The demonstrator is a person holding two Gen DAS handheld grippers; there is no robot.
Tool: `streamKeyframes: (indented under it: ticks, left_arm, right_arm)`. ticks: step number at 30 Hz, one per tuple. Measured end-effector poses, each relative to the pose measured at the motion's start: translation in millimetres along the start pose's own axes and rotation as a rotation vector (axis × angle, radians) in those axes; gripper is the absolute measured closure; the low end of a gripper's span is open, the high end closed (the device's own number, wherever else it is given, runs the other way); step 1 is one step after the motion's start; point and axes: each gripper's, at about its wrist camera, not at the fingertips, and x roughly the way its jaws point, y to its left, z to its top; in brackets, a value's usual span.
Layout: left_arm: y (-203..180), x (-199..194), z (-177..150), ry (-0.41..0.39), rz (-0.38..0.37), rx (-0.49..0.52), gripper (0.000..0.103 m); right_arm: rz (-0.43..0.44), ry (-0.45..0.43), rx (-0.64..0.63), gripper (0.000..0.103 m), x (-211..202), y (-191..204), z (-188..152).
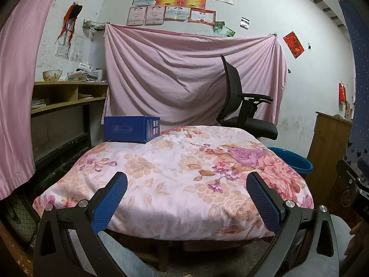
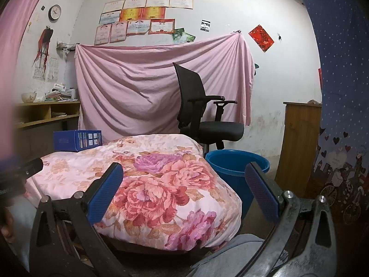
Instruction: Collect trash
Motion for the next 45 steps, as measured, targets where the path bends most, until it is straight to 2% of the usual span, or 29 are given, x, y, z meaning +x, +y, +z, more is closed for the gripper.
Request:
streamKeyframes:
  ticks: [45]
  left_arm:
    - [0.2,-0.3,1.0,0.005,0.002,0.005,0.002]
  right_arm:
    - [0.022,0.038,0.001,0.000,7.6,-1.3,-6.2]
